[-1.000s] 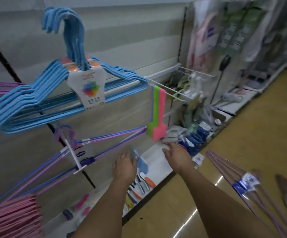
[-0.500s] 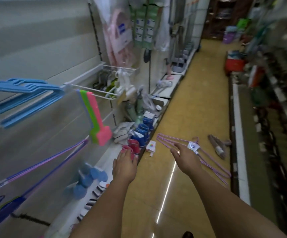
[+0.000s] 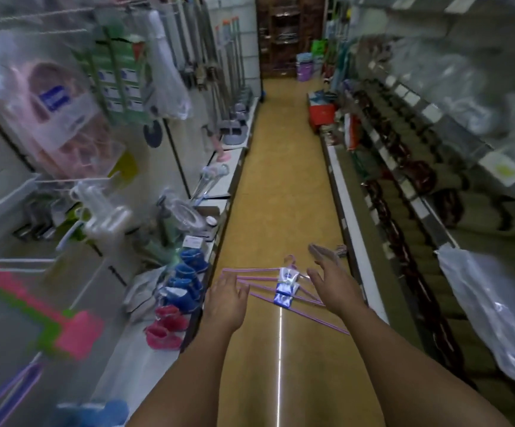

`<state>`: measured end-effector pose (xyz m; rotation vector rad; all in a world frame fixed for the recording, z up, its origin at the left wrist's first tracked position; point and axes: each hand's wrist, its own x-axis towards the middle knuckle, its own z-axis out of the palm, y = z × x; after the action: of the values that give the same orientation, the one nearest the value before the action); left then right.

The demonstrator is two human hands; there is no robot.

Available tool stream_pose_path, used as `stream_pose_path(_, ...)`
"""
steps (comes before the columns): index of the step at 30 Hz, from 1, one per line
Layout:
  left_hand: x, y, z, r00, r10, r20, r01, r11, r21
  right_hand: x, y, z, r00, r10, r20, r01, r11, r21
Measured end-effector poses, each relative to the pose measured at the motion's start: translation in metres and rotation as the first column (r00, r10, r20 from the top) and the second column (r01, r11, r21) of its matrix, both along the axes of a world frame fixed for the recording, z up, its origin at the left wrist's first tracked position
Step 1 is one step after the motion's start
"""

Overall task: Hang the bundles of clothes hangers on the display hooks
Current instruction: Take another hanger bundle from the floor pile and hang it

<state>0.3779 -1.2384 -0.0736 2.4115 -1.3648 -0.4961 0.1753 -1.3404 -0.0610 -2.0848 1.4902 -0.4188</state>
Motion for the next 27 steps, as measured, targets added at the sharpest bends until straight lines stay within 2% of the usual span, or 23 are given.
stream_pose_path(3, -0.014, -0.042, 0.000, 0.999, -0.033, -0.013, 0.033, 0.999, -0.011, -0.019, -0.034, -0.003, 0.996, -0.064, -0.056, 0.065, 0.998, 0.021)
stream_pose_path(6, -0.019, -0.079, -0.005, 0.998, -0.066, -0.011, 0.066, 0.998, -0.005, -0.033, -0.063, -0.012, 0.994, -0.106, -0.031, 0.107, 0.994, 0.035)
stream_pose_path(12, -0.005, -0.152, -0.025, 0.995, -0.091, -0.034, 0.091, 0.996, 0.010, -0.032, -0.123, -0.027, 0.981, -0.167, -0.097, 0.175, 0.982, 0.074)
stream_pose_path(18, 0.046, -0.238, -0.039, 0.989, -0.118, -0.088, 0.119, 0.993, 0.005, 0.005, -0.203, -0.034, 0.970, -0.215, -0.117, 0.221, 0.974, 0.047)
stream_pose_path(21, 0.080, -0.278, -0.047, 0.988, -0.122, -0.098, 0.125, 0.992, 0.026, 0.035, -0.244, -0.043, 0.953, -0.248, -0.175, 0.263, 0.962, 0.072)
stream_pose_path(27, 0.132, -0.349, -0.067, 0.982, -0.149, -0.118, 0.158, 0.985, 0.070, 0.080, -0.307, -0.066, 0.950, -0.255, -0.180, 0.276, 0.955, 0.107)
